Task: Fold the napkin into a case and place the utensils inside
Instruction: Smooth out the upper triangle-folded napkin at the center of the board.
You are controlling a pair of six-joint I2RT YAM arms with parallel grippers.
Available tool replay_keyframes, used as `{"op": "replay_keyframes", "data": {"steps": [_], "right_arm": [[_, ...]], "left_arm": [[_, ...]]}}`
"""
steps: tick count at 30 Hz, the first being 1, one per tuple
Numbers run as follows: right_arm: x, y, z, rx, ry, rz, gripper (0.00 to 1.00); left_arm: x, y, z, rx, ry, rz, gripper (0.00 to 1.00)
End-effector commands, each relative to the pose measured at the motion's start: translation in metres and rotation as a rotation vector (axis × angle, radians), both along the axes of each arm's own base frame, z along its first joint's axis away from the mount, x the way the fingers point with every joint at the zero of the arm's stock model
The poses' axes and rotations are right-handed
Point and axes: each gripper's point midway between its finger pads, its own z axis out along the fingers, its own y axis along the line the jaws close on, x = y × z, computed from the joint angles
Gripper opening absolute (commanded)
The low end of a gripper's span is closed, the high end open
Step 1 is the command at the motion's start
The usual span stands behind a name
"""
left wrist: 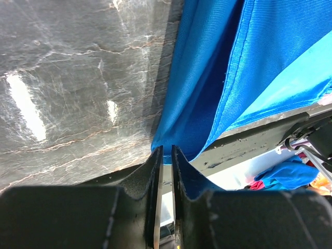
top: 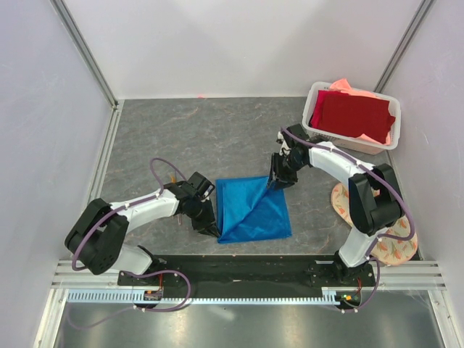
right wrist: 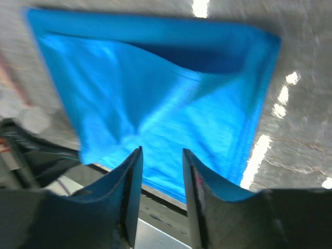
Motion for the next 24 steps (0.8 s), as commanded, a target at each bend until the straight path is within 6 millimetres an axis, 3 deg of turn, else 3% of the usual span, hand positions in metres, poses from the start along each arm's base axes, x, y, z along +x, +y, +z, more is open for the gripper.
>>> {"op": "replay_keyframes", "data": {"steps": [1, 7, 16, 24], "right_arm": [[-0.005, -0.008, -0.018, -0.057, -0.010, 0.008, 0.39], [0.000, -0.001, -0.025, -0.030, 0.003, -0.006, 0.27], [0.006, 0.020, -0.038, 0.035, 0.027, 0.002, 0.25], [0.027, 0.044, -0.042, 0.071, 0.036, -0.006, 0.25]], "left_arm": [[0.003, -0.005, 0.005, -0.019, -0.022, -0.031, 0.17], [0.001, -0.006, 0.000, -0.018, -0.005, -0.046, 0.15], [-0.004, -0.005, -0.015, 0.008, 0.022, -0.081, 0.14], [-0.004, -0.003, -0.024, 0.035, 0.017, -0.096, 0.13]]}}
